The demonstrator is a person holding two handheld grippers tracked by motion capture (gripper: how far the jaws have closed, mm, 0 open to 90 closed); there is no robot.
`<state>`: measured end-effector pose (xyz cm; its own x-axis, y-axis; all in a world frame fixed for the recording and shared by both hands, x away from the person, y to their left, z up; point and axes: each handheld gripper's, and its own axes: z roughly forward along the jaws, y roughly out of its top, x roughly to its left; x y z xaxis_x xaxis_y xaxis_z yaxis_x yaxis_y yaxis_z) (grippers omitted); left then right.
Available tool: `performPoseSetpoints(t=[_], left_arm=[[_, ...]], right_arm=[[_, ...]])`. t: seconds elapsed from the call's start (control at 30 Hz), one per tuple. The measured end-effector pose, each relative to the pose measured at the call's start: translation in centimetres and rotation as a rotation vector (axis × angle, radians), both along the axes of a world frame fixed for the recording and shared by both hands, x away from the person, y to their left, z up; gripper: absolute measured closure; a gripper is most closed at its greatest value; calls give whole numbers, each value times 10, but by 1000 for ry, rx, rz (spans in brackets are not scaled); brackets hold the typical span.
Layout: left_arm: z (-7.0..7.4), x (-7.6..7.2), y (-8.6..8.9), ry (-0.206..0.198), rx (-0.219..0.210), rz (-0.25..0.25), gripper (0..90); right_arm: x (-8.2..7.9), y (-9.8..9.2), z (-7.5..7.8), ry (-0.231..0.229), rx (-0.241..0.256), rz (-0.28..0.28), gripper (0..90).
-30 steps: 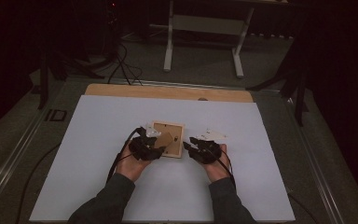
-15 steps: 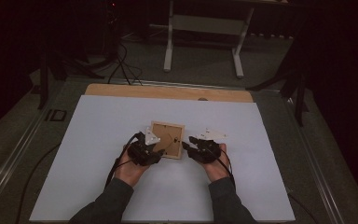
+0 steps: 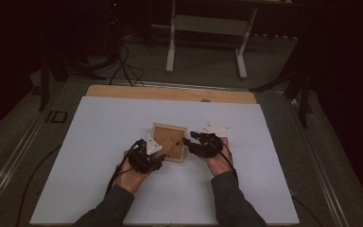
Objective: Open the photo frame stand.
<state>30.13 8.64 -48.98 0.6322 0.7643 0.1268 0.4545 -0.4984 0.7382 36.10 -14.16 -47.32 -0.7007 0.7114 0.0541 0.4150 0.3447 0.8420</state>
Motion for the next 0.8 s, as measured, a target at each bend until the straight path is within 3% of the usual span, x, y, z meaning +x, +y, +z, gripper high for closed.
performPoseSetpoints(t=[0.1,0.2,0.53,0.7,0.8], left_arm=[[-1,-1,0,-6,2,-1,546],[-3,-5,0,-21,15,-1,545],[-8,-10,0,-40,40,-2,546],[-9,-10,2,-29,42,-17,546],[-9,-8,5,3,21,-27,548]], right_arm=[[5,3,1,8,0,0,528],[15,6,1,47,14,8,493],[26,9,-6,118,42,46,439],[26,11,-6,124,45,69,470],[25,9,-6,123,53,66,500]])
